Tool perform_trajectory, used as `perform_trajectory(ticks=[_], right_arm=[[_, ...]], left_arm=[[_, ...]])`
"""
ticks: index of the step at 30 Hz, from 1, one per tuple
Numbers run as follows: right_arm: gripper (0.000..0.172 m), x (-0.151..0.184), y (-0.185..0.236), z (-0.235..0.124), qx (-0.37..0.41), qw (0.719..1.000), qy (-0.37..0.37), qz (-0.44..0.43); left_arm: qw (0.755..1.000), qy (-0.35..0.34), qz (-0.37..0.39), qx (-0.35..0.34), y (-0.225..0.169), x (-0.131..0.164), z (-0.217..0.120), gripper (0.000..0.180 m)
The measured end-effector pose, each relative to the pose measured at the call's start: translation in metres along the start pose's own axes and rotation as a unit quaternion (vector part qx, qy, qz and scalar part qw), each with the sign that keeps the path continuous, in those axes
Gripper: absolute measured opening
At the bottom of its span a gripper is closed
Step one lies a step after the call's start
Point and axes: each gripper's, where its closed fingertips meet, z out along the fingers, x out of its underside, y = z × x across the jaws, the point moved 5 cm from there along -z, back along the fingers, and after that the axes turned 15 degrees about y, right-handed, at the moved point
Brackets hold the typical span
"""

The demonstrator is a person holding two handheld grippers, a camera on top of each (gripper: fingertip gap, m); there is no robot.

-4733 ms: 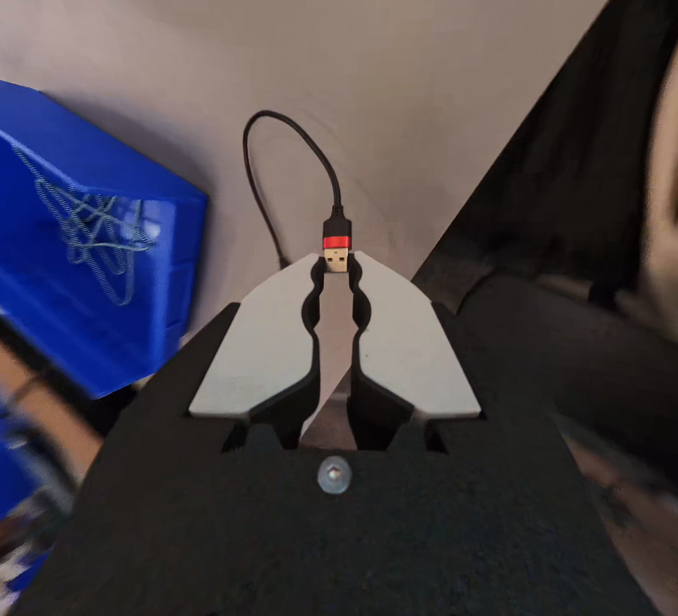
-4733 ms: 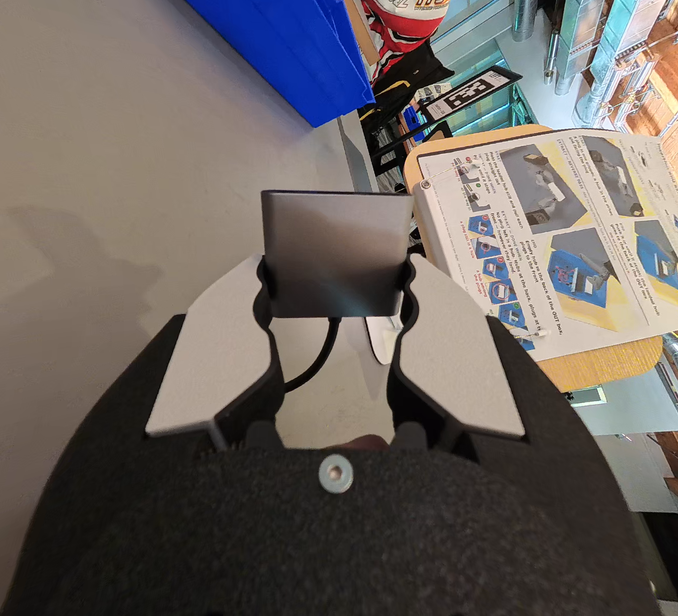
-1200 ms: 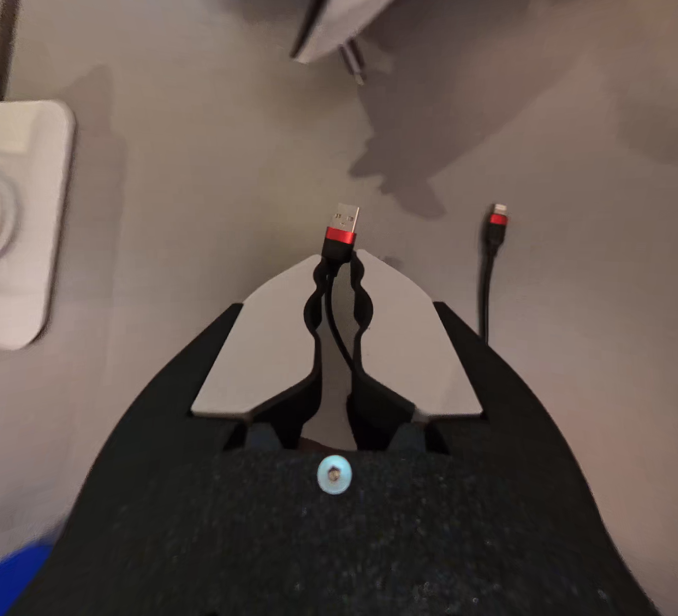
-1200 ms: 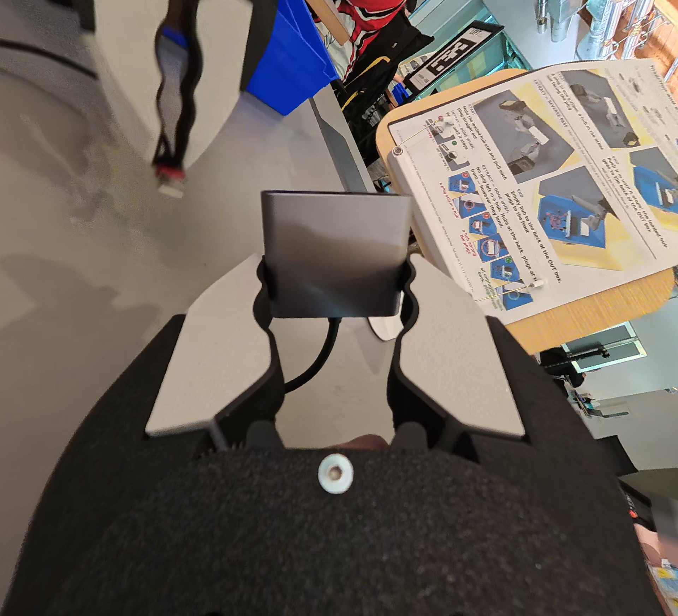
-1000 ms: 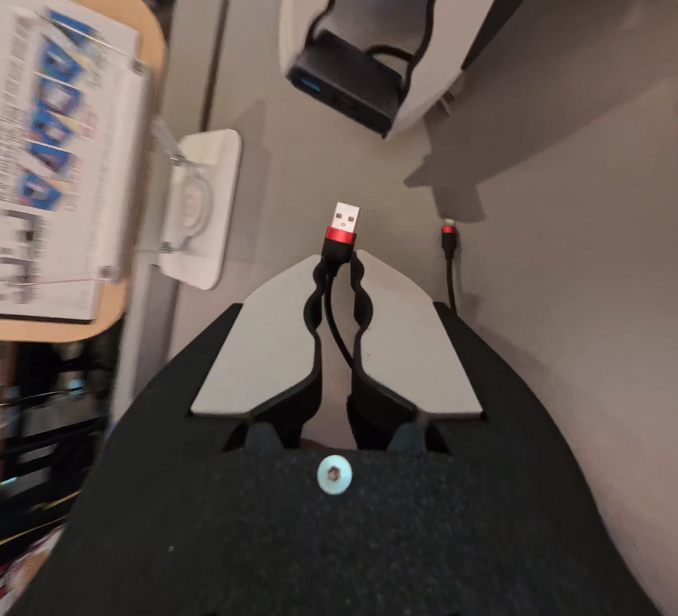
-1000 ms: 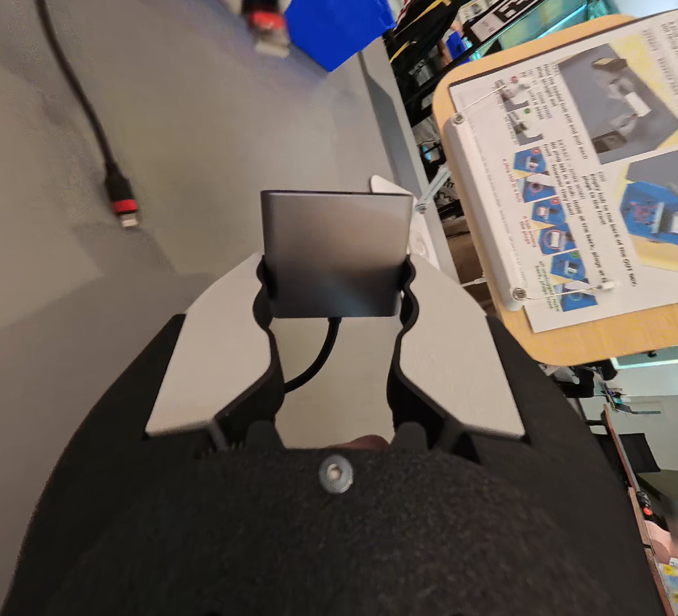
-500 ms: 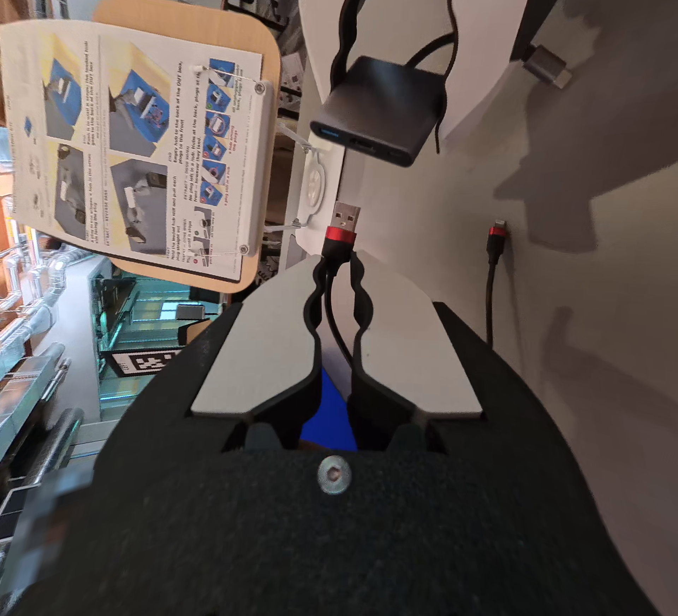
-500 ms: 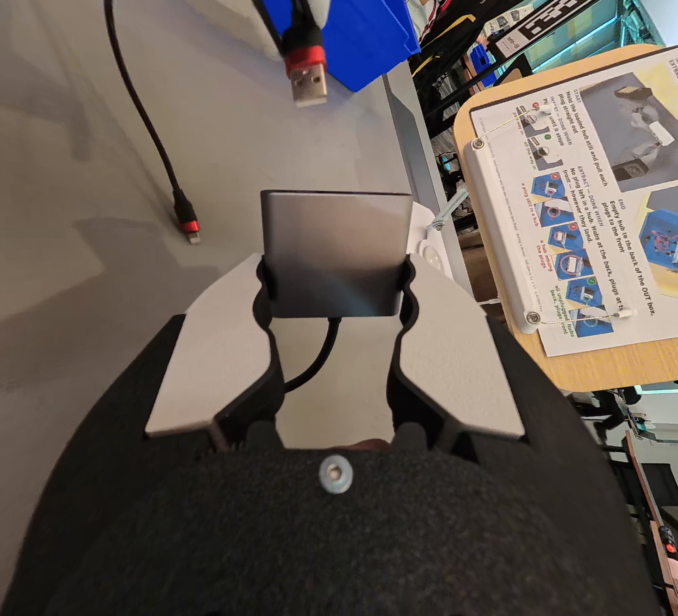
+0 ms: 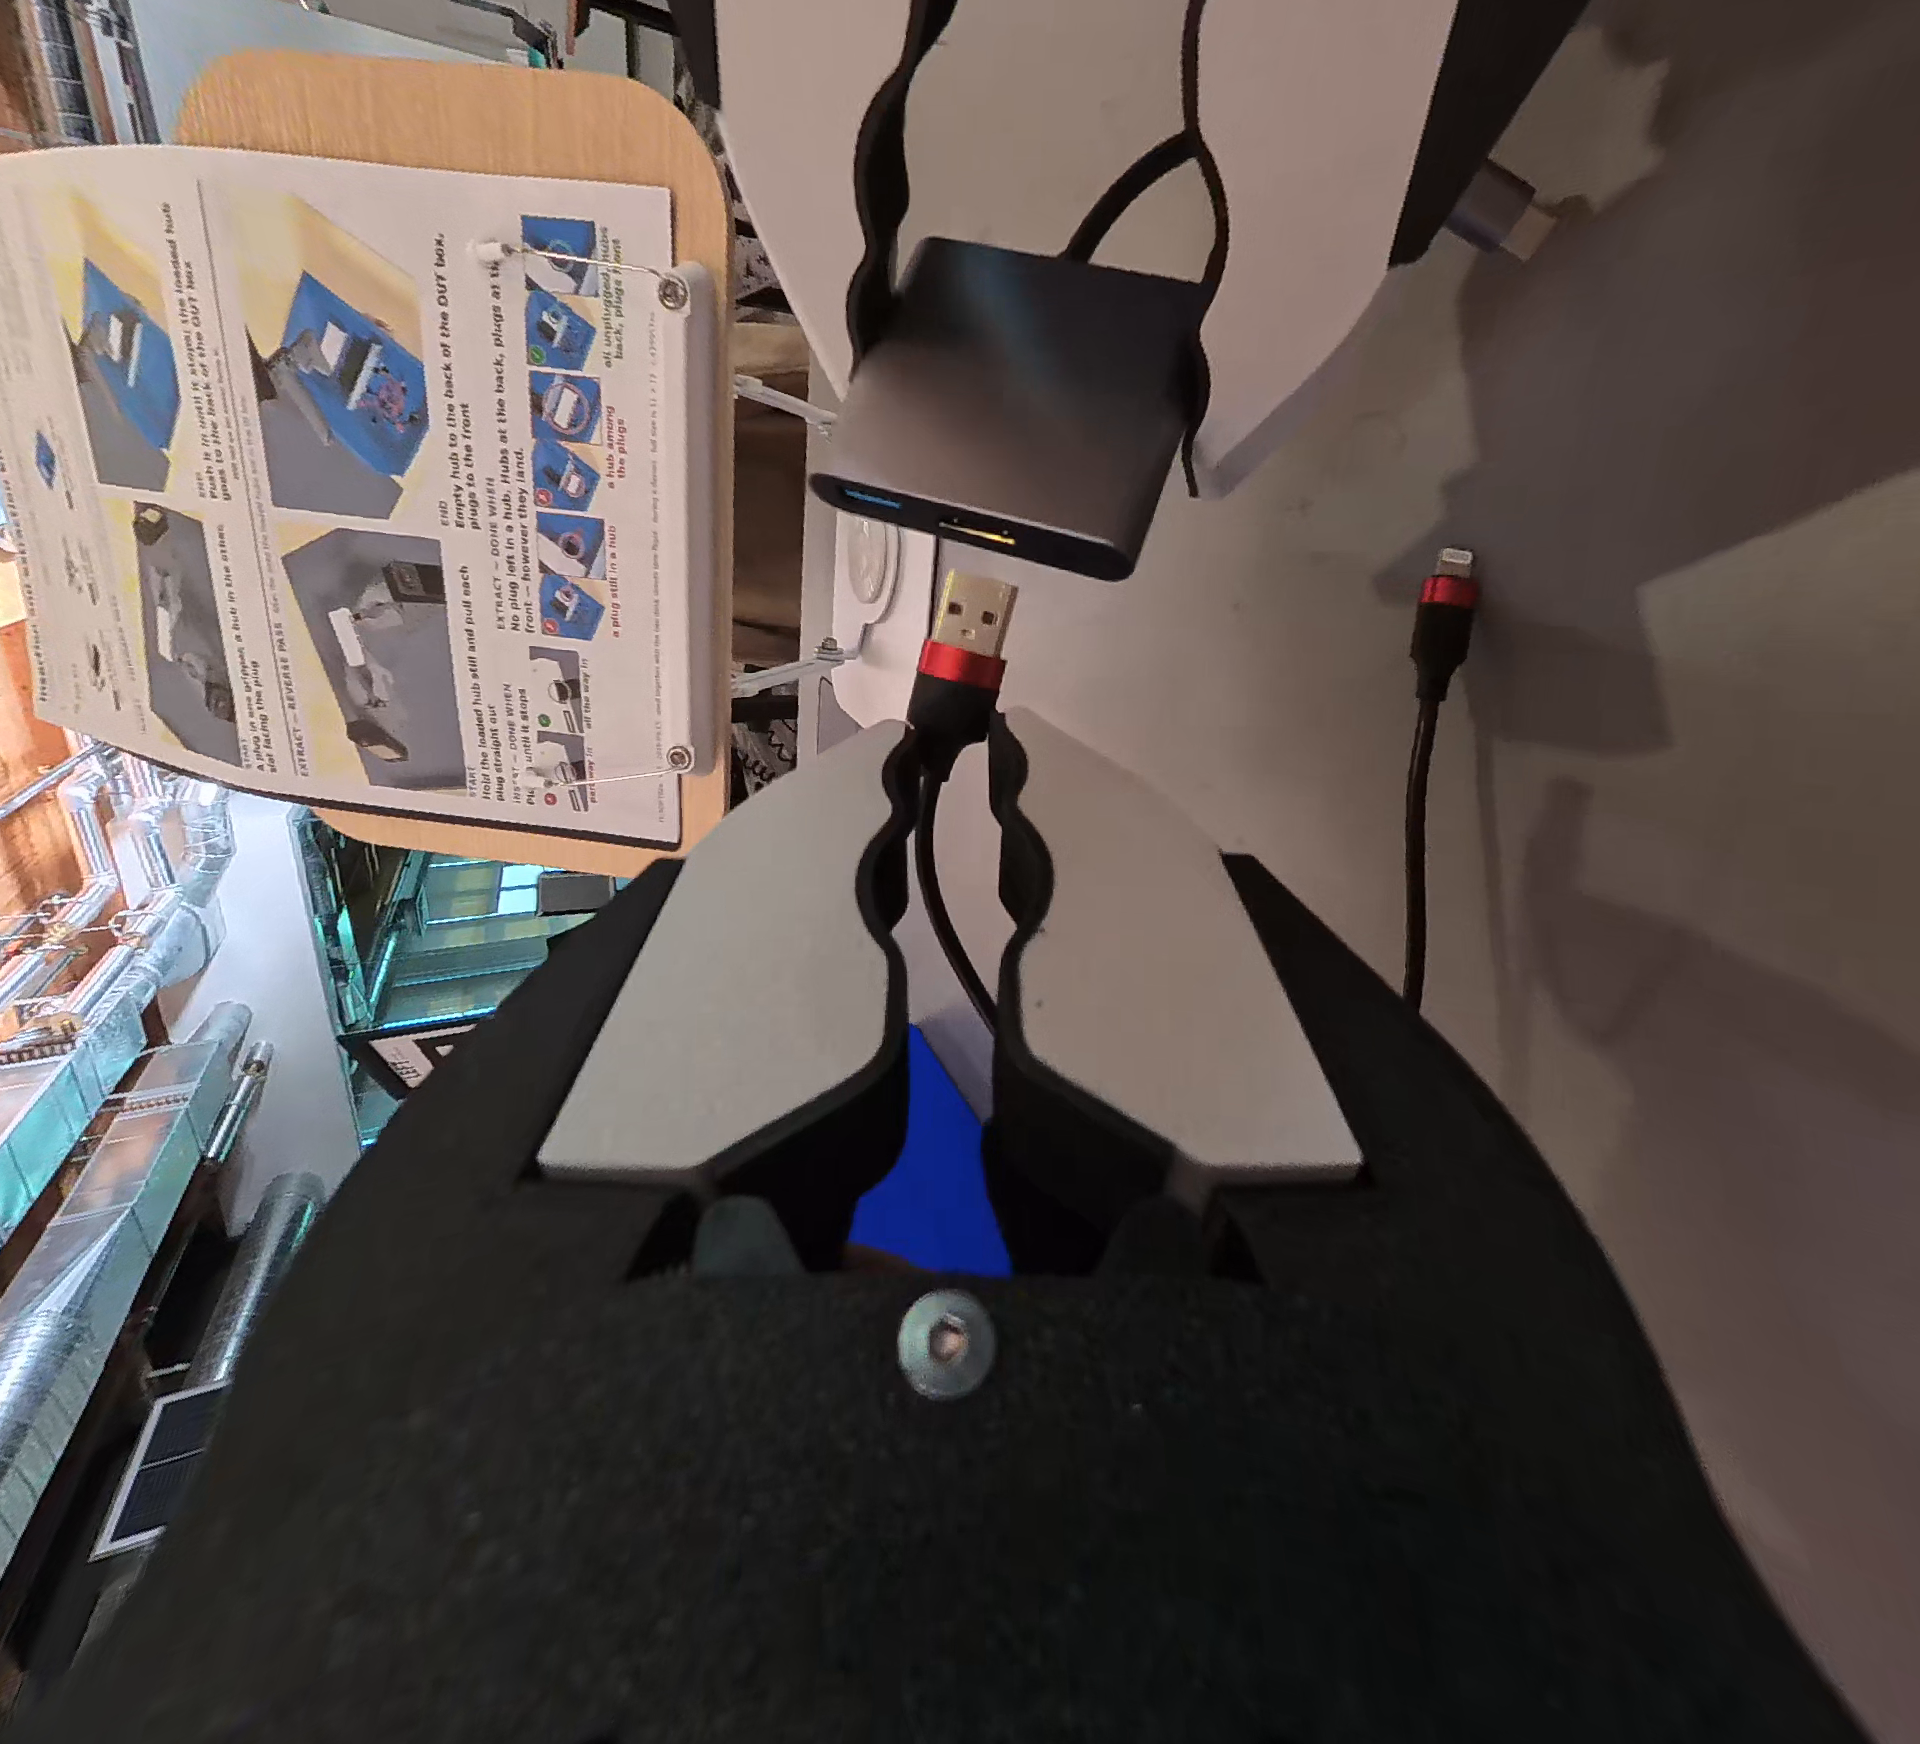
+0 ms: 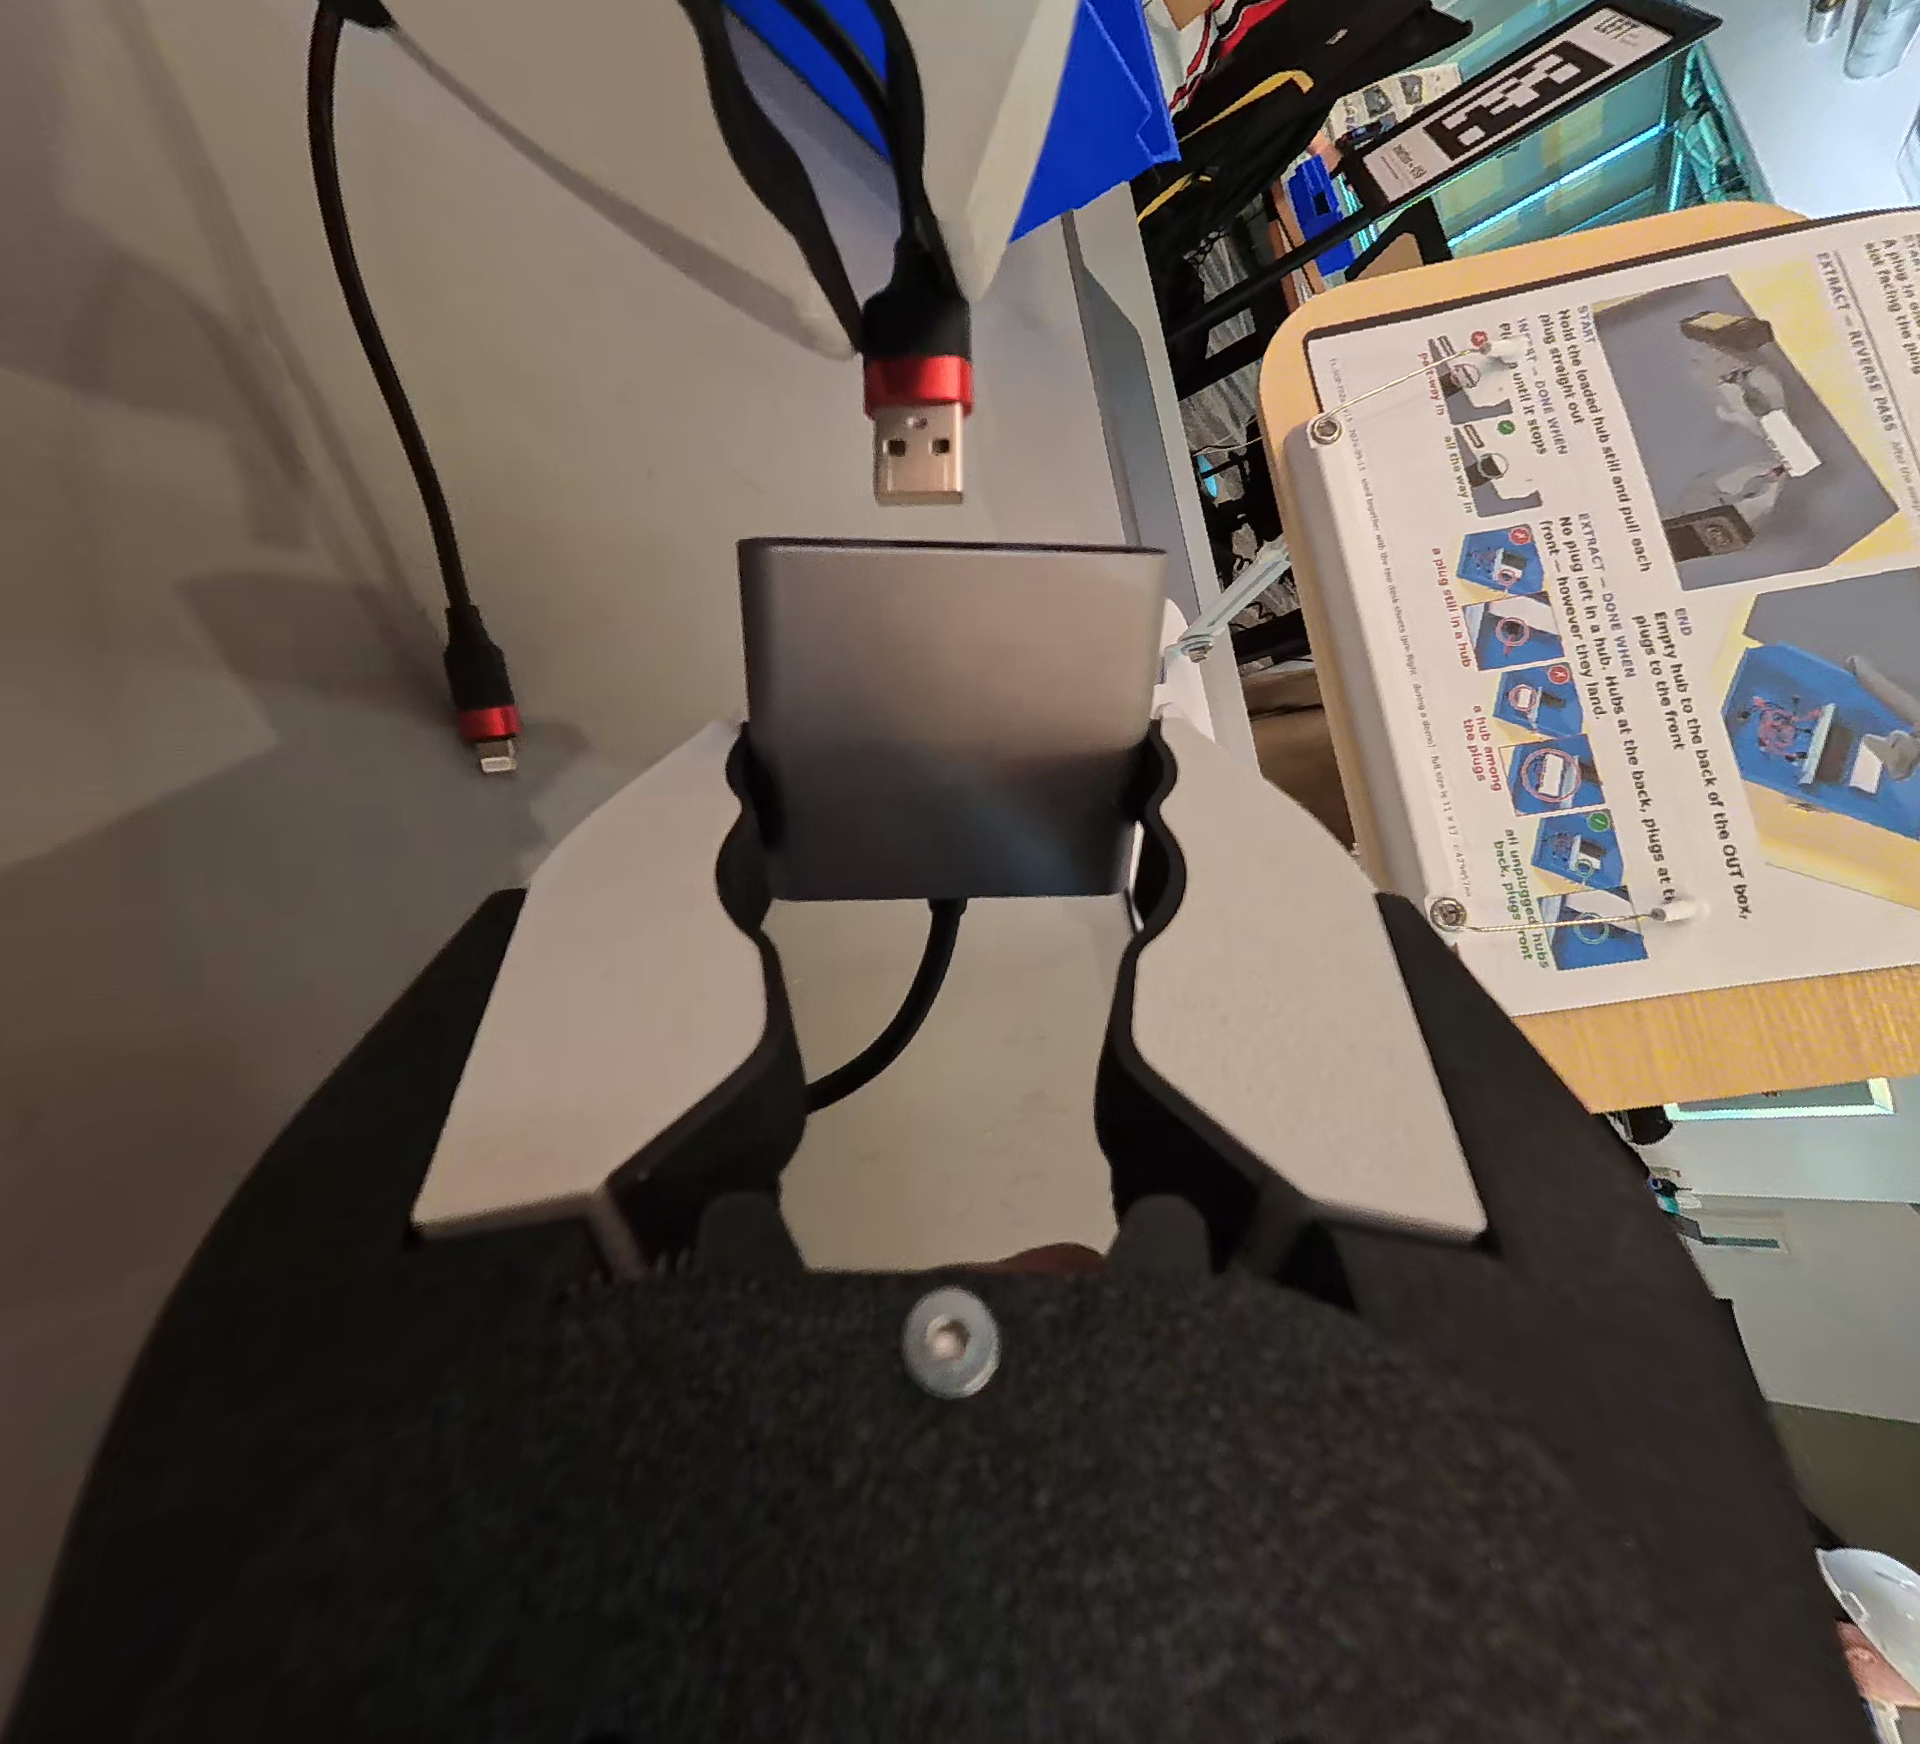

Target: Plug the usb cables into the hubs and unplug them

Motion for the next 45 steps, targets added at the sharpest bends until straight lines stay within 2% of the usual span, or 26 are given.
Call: perform_trajectory(ticks=[4,14,30,37,41,43,45], right_arm=[[0.068,0.001,-0.002,-0.001,0.012,1.0,0.003,-0.005],[0.068,0.0,0.005,0.002,0.045,0.997,0.027,-0.058],[0.068,0.0,0.007,0.006,0.078,0.991,0.062,-0.092],[0.068,0.004,0.007,0.009,0.089,0.987,0.087,-0.105],[0.067,0.0,0.006,0.006,0.085,0.989,0.07,-0.096],[0.067,-0.003,0.008,0.006,0.08,0.99,0.065,-0.094],[0.067,-0.002,0.008,0.007,0.079,0.99,0.071,-0.097]], left_arm=[[1.0,-0.009,0.003,-0.013,0.003,-0.002,-0.002,0.012],[0.999,-0.018,-0.027,0.04,0.014,-0.002,0.009,0.012],[0.998,0.019,-0.019,0.053,0.009,-0.006,0.012,0.012],[0.993,0.001,-0.046,0.107,0.009,-0.009,0.01,0.011],[0.989,-0.024,-0.057,0.137,0.008,-0.014,0.005,0.011],[0.991,-0.015,-0.066,0.116,0.011,-0.014,0.009,0.011],[0.988,-0.018,-0.078,0.132,0.011,-0.012,0.011,0.011]])
